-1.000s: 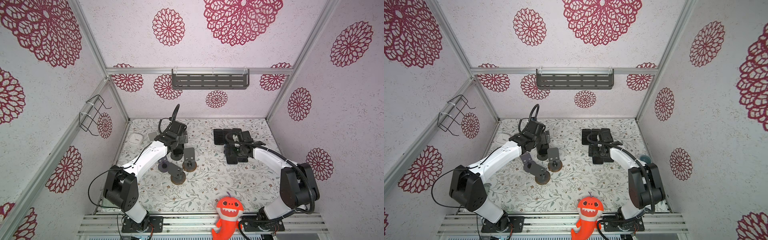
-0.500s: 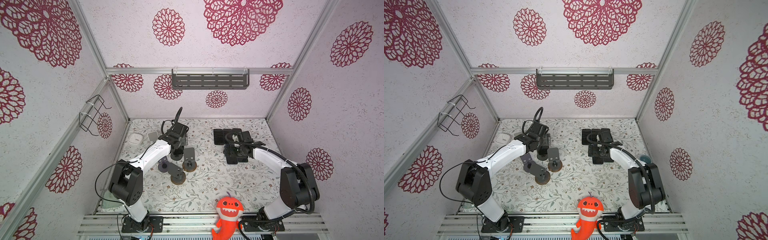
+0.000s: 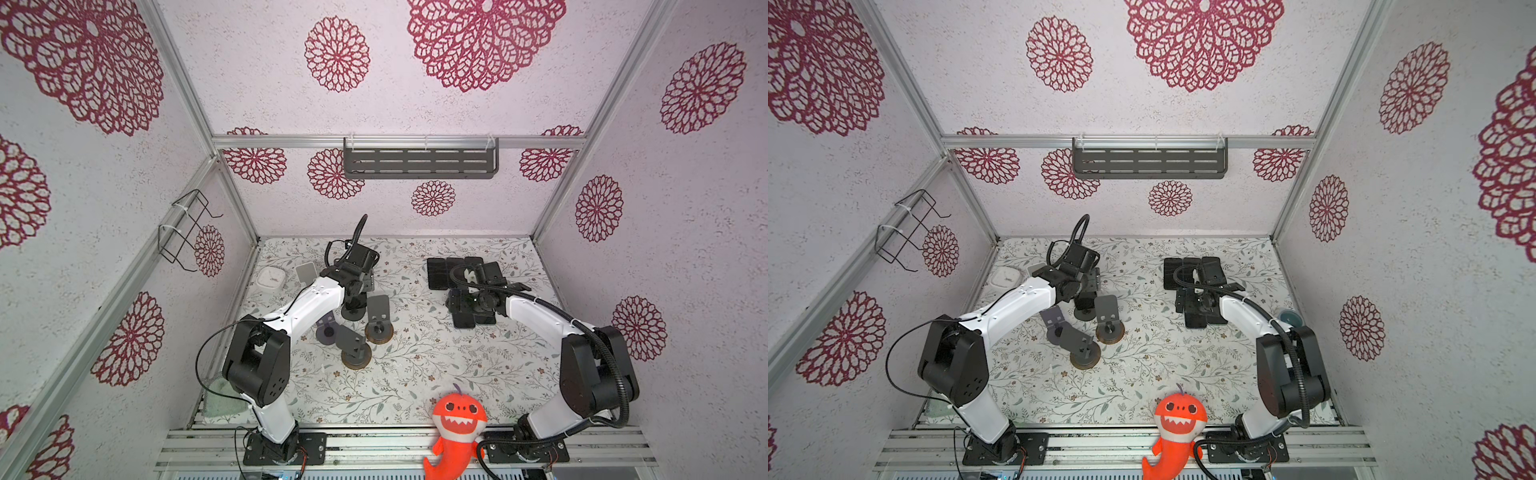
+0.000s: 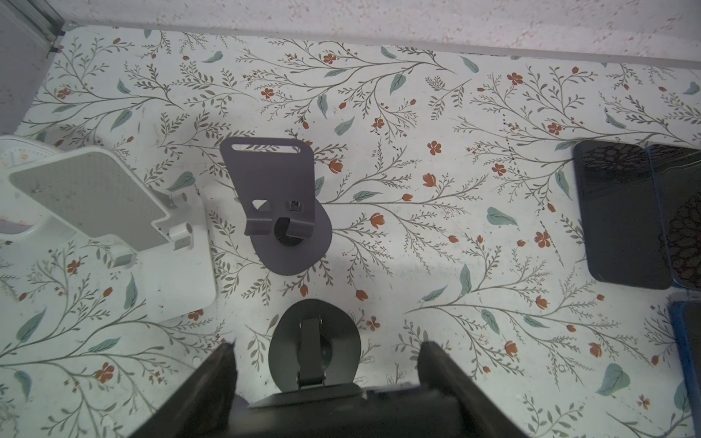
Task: Remove the phone from the phone stand
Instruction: Remove the phone from the phone stand, then pass the phone.
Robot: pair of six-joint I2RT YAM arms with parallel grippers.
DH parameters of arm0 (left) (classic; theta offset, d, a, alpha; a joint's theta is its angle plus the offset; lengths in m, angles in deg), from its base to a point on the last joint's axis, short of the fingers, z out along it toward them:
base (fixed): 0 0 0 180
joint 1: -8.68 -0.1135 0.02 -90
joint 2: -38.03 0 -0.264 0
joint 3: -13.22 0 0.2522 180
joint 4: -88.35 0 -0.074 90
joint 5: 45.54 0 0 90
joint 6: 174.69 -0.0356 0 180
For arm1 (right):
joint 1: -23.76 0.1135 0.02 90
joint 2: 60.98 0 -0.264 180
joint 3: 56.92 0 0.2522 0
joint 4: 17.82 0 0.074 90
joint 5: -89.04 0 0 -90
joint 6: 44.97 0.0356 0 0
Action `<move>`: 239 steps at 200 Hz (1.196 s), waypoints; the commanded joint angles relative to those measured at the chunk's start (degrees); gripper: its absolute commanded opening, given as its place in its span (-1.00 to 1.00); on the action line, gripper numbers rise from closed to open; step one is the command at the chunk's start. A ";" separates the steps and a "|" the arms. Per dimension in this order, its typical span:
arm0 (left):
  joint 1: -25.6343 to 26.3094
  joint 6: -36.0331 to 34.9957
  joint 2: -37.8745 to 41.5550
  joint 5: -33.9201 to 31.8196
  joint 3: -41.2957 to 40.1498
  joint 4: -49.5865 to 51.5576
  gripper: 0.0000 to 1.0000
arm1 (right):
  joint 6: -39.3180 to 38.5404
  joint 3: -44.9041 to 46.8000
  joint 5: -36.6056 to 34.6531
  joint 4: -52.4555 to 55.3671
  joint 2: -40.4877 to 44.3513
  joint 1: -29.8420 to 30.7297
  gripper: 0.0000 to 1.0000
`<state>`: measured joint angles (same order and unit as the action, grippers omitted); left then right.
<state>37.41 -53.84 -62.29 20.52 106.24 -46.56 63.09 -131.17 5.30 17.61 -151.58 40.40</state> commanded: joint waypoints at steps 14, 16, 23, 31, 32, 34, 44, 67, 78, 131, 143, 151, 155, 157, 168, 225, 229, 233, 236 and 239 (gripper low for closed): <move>0.33 0.05 1.79 -1.45 1.66 1.30 0.41 | 0.47 -0.07 0.75 -0.51 2.35 -0.33 0.97; 0.42 0.01 1.92 -1.45 1.68 1.39 0.40 | 0.48 -0.13 0.87 -0.56 2.41 -0.30 0.97; 0.45 -0.08 2.60 -1.35 1.74 1.45 0.40 | 0.48 -0.16 1.26 -0.79 2.63 -0.30 0.97; 0.45 -0.33 3.33 -1.14 1.85 1.54 0.39 | 0.41 -0.20 1.82 -1.19 2.86 -0.30 0.97; 0.49 -0.39 3.44 -1.12 1.85 1.54 0.39 | 0.40 -0.22 1.91 -1.24 2.88 -0.34 0.97; 0.46 -0.43 3.63 -1.06 1.90 1.54 0.39 | 0.33 -0.24 2.15 -1.34 2.95 -0.31 0.97; 0.54 -0.69 4.66 -0.66 2.07 1.67 0.38 | 0.23 -0.16 3.67 -2.29 3.36 -0.32 0.97; 0.67 -1.15 7.03 0.24 2.82 2.57 0.36 | 1.17 0.20 8.24 -5.40 4.38 -0.31 0.95; 0.79 -1.40 8.12 0.97 3.04 2.76 0.35 | 1.48 0.20 10.93 -7.15 4.70 -0.30 0.95; 0.73 -2.09 11.48 4.26 4.78 4.33 0.31 | 2.54 -0.35 25.59 -17.39 6.31 0.17 0.94; 0.79 -2.48 12.04 6.64 5.81 4.80 0.31 | 2.18 0.18 29.29 -21.36 7.37 1.08 0.94; 0.70 -2.72 12.15 8.94 6.84 5.44 0.31 | 2.23 1.03 31.16 -25.50 8.16 2.05 0.94; 0.69 -2.88 12.05 10.19 7.48 5.89 0.31 | 2.24 1.46 31.92 -27.10 8.52 2.63 0.93; 0.64 -2.96 11.98 10.81 7.81 6.14 0.31 | 2.24 1.61 32.20 -28.08 8.63 2.96 0.93; 0.54 -3.15 11.65 14.58 9.63 7.41 0.31 | 1.53 1.50 33.42 -30.77 8.87 4.78 0.92; 0.50 -2.56 12.68 23.77 12.62 7.69 0.24 | -1.09 -6.21 33.27 -34.52 2.19 11.69 0.64; 0.46 -2.51 12.81 24.52 12.54 7.52 0.24 | -0.60 -6.54 33.24 -35.30 1.62 11.93 0.60; 0.46 -2.37 12.84 25.30 12.45 7.31 0.24 | -0.02 -6.80 33.13 -36.17 1.12 12.09 0.57; 0.41 -2.26 12.92 25.79 12.36 7.15 0.24 | 0.51 -6.92 33.11 -36.86 0.76 12.11 0.53; 0.44 -2.16 12.94 26.30 12.28 6.93 0.24 | 1.00 -7.07 33.19 -37.52 0.34 12.17 0.50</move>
<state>37.82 -56.00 -51.45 40.82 117.83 -37.84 62.76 -135.65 37.06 -13.21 -148.68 52.12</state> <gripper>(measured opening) 0.746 0.789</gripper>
